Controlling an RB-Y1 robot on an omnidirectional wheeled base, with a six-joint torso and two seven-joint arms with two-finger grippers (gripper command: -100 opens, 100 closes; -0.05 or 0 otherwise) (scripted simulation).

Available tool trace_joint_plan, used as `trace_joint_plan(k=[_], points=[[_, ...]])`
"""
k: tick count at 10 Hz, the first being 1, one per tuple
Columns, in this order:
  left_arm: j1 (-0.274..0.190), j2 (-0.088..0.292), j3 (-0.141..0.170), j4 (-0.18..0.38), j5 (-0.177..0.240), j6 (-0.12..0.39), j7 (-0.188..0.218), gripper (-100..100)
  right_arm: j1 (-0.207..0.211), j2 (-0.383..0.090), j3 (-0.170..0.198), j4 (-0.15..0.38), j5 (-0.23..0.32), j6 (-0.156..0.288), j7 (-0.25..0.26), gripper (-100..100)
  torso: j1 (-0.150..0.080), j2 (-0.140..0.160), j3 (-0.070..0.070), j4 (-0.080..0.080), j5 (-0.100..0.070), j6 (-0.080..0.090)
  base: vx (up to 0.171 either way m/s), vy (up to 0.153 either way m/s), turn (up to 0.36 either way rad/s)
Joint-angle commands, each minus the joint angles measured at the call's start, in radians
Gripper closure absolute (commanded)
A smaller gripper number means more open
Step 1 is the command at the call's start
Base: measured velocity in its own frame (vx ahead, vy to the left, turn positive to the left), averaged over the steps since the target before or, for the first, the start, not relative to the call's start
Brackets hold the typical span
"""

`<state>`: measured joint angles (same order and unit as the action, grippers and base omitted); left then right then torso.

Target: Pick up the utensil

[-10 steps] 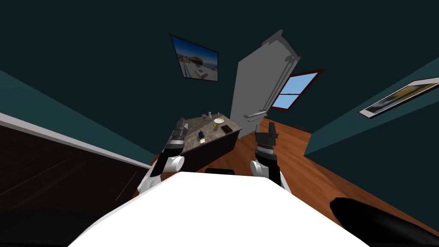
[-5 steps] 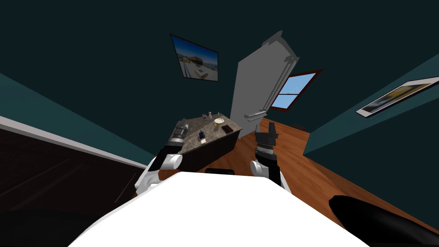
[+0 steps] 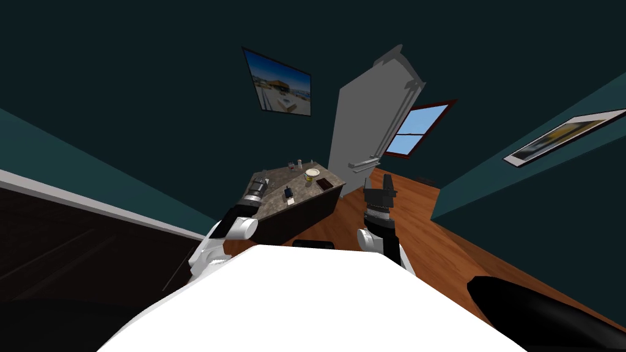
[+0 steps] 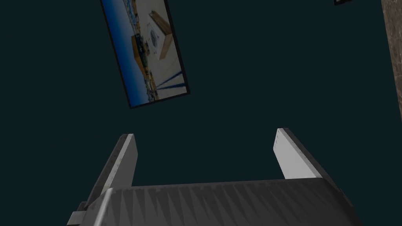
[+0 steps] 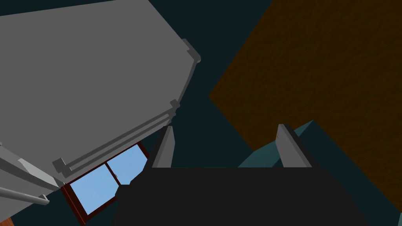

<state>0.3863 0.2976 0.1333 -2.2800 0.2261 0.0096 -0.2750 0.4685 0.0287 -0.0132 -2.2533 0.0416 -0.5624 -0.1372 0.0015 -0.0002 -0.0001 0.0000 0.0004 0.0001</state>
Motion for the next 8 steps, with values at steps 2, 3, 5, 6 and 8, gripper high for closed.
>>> trace_joint_plan(k=[2, 3, 5, 6, 8], points=[[-0.009, 0.012, 0.008, 0.004, 0.011, 0.063, -0.007, -100, 0.000, 0.000, 0.000, 0.000, 0.000, 0.000, 0.000, 0, 0.000, 0.000, 0.000, 0.000, 0.000, 0.000, 0.001, 0.024, -0.015], [-0.023, 0.037, 0.023, 0.009, 0.036, 0.101, -0.019, -100, 0.000, 0.000, 0.000, 0.000, 0.000, 0.000, 0.000, 0, 0.000, 0.000, 0.000, 0.000, 0.000, 0.000, 0.000, 0.029, -0.039], [-0.023, 0.037, 0.023, 0.009, 0.036, 0.140, -0.019, -100, 0.000, 0.000, 0.000, 0.000, 0.000, 0.000, 0.000, 0, 0.000, 0.000, 0.000, 0.000, 0.000, 0.000, 0.003, 0.023, -0.014], [-0.037, 0.062, 0.037, 0.016, 0.062, 0.178, -0.032, -100, 0.000, 0.000, 0.000, 0.000, 0.000, 0.000, 0.000, 0, 0.000, 0.000, 0.000, 0.000, 0.000, 0.000, 0.005, 0.024, -0.038], [-0.037, 0.062, 0.037, 0.016, 0.062, 0.219, -0.032, -100, 0.000, 0.000, 0.000, 0.000, 0.000, 0.000, 0.000, 0, 0.000, 0.000, 0.000, 0.000, 0.000, 0.000, 0.003, 0.021, -0.019]])
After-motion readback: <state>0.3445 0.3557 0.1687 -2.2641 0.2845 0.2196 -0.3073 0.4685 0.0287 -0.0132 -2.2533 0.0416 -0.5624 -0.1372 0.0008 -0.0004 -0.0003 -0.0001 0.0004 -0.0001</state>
